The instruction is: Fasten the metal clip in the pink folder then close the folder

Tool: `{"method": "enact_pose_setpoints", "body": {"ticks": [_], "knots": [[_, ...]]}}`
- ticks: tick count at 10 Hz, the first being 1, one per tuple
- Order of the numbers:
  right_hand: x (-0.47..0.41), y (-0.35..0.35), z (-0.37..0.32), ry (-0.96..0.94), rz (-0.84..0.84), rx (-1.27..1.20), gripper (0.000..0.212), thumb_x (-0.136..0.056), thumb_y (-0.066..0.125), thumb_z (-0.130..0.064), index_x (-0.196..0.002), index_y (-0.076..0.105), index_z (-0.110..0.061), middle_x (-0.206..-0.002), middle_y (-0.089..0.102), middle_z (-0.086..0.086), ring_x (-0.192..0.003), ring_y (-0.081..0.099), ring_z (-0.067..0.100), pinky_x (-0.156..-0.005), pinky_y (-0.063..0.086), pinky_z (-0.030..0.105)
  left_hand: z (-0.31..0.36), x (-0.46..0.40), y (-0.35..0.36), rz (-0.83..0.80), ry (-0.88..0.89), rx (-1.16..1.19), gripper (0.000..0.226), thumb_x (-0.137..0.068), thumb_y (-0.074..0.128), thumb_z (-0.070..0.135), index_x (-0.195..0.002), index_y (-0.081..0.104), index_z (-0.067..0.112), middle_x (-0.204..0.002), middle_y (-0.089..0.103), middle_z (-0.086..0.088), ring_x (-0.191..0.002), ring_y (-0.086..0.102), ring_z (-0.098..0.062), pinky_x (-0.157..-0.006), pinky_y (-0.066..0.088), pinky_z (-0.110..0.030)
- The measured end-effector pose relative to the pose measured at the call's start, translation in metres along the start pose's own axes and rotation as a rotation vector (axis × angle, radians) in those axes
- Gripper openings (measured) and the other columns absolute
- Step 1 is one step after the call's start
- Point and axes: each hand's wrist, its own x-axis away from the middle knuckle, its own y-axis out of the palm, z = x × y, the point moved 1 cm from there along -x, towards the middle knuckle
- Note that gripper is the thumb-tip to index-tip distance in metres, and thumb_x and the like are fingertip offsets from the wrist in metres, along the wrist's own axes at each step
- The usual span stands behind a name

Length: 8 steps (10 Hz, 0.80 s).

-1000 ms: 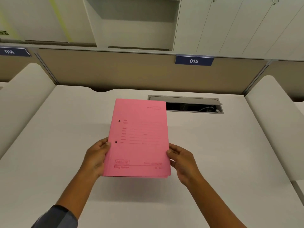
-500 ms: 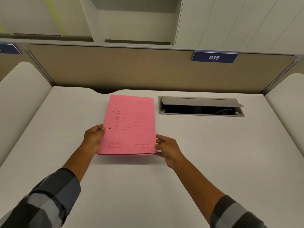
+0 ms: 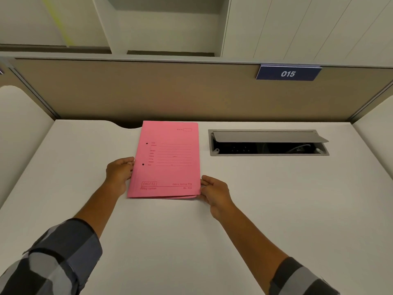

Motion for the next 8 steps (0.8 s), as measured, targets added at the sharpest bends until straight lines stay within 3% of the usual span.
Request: {"method": "enact_pose_setpoints", "body": {"ticks": [1,3,4,5,6,7,8], "knots": [[-0.009,0.007,0.004,-0.029,0.027,0.043,0.055,-0.094,0.049,0.018,-0.084,0.080,-0.025,-0.096,0.085,0.001,-0.091,0.082,0.023,-0.084,0.068,0.047,0.002,-0.001,0.002,-0.020,0.012,-0.014,0.022,-0.106,0.057,0.008,-0.119,0.074,0.013,-0.115,0.073,-0.010,-0.101,0.070,-0.029,-0.089,0.055,-0.041],[-0.016,0.013,-0.002,-0.065,0.037,0.106,0.047,-0.098,0.050,0.013,-0.106,0.074,-0.026,-0.111,0.081,0.003,-0.104,0.078,0.024,-0.093,0.065,0.048,0.009,-0.004,0.007,-0.033,0.034,-0.018,0.026,-0.106,0.062,0.019,-0.081,0.067,0.024,-0.088,0.073,-0.001,-0.082,0.069,-0.022,-0.084,0.054,-0.042],[-0.016,0.016,-0.007,-0.071,0.037,0.134,0.048,-0.099,0.051,0.009,-0.097,0.072,-0.034,-0.103,0.079,-0.006,-0.098,0.076,0.018,-0.087,0.066,0.034,0.008,-0.005,0.007,-0.035,0.037,-0.020,0.026,-0.105,0.063,0.023,-0.080,0.066,0.026,-0.087,0.073,-0.001,-0.082,0.069,-0.021,-0.084,0.055,-0.042],[-0.013,0.018,-0.011,-0.103,0.064,0.222,0.040,-0.101,0.052,-0.003,-0.086,0.067,-0.036,-0.098,0.074,-0.014,-0.096,0.073,0.015,-0.085,0.063,0.031,0.009,-0.006,0.008,-0.008,0.065,-0.065,0.030,-0.107,0.060,0.026,-0.077,0.060,0.025,-0.083,0.067,0.001,-0.081,0.066,-0.025,-0.083,0.054,-0.043],[-0.009,0.014,-0.003,-0.166,0.107,0.395,0.025,-0.103,0.058,-0.019,-0.124,0.068,-0.026,-0.131,0.068,-0.005,-0.124,0.065,0.025,-0.098,0.058,0.035,0.000,0.007,0.006,0.063,0.183,-0.222,0.033,-0.109,0.046,0.032,-0.081,0.055,0.016,-0.079,0.060,-0.004,-0.085,0.061,-0.033,-0.070,0.047,-0.033],[0.003,0.002,0.013,-0.261,0.118,0.590,0.052,-0.103,0.063,-0.031,-0.151,0.050,-0.017,-0.155,0.054,0.002,-0.138,0.056,0.022,-0.117,0.046,0.038,-0.024,0.030,0.005,0.061,0.322,-0.393,0.038,-0.112,0.042,0.033,-0.130,0.064,0.008,-0.133,0.067,-0.019,-0.124,0.063,-0.042,-0.095,0.056,-0.043],[0.017,-0.008,0.033,-0.404,0.089,0.828,0.064,-0.106,0.049,-0.048,-0.161,0.034,-0.020,-0.169,0.036,0.000,-0.156,0.034,0.020,-0.128,0.028,0.038,-0.050,0.059,0.006,0.061,0.495,-0.530,0.051,-0.113,0.036,0.023,-0.159,0.034,0.000,-0.163,0.040,-0.024,-0.153,0.035,-0.043,-0.128,0.025,-0.057]]}}
